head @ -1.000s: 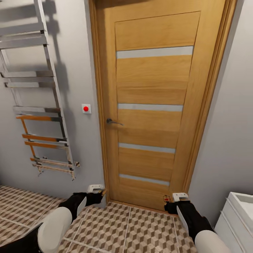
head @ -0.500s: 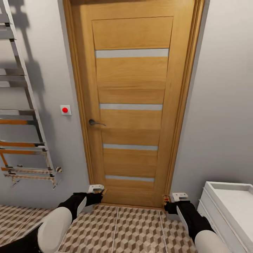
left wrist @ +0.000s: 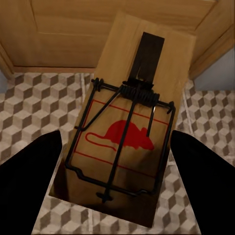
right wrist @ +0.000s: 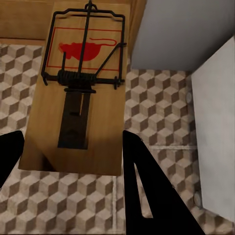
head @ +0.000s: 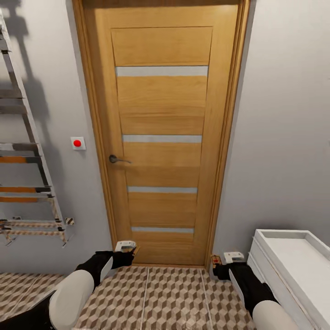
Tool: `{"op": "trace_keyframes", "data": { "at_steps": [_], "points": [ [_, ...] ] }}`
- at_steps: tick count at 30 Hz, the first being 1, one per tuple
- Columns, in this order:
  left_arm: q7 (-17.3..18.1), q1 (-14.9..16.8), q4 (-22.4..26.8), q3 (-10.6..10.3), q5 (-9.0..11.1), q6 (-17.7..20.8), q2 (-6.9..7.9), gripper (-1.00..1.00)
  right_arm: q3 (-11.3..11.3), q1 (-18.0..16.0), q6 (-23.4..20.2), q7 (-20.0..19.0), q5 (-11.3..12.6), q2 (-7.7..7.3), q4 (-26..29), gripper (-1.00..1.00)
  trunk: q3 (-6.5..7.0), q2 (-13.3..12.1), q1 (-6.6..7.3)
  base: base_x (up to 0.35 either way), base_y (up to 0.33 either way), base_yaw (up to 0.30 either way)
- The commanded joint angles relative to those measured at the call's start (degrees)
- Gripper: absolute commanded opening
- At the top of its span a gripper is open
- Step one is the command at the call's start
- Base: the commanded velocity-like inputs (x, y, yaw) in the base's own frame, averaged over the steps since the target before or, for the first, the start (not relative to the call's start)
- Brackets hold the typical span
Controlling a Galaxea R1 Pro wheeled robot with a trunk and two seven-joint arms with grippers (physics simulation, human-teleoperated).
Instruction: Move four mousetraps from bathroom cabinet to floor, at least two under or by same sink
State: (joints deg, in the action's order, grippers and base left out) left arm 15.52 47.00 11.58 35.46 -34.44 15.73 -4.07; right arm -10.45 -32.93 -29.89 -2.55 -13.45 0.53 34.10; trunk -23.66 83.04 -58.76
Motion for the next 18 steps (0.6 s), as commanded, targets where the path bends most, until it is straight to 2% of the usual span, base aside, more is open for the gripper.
{"op": "trace_keyframes", "data": {
  "at_steps": [1,18],
  "points": [
    [0.4,0.0,0.2,0.5,-0.5,0.5,-0.06,-1.00,-0.3,0.0,-0.3,-0.2,-0.4,0.07,0.1,-1.00,-0.07,0.0,0.03,-0.329,0.000,-0.002],
    [0.4,0.0,0.2,0.5,-0.5,0.5,-0.06,-1.00,-0.3,0.0,-0.2,-0.2,-0.3,0.08,0.0,-1.00,-0.07,0.0,0.03,-0.343,0.000,0.000]
  ]
}}
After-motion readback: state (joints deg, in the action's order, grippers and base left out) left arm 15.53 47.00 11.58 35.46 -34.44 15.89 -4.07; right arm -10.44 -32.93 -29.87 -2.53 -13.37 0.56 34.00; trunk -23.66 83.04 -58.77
